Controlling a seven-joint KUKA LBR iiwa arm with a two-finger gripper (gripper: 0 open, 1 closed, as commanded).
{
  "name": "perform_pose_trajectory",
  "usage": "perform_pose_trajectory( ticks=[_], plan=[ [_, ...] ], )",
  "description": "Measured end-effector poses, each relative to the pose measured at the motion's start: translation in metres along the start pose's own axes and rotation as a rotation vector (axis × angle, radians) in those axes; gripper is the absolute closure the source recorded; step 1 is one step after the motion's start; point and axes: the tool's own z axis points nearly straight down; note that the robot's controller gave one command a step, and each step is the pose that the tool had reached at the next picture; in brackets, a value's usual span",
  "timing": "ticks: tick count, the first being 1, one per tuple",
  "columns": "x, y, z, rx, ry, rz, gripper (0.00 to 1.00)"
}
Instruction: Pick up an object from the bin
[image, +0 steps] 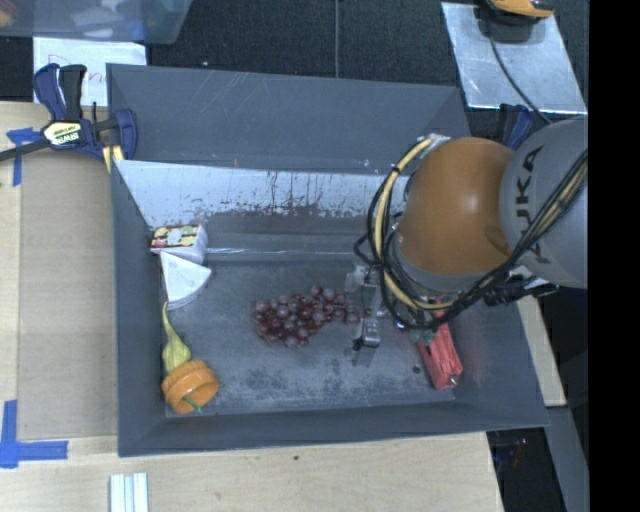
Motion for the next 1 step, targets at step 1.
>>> perform_pose_trajectory(
  ticks=[1],
  plan=[
    [-0.0082,0.0108,0.0320,-0.001,0.000,-0.141,0.00]
  ],
)
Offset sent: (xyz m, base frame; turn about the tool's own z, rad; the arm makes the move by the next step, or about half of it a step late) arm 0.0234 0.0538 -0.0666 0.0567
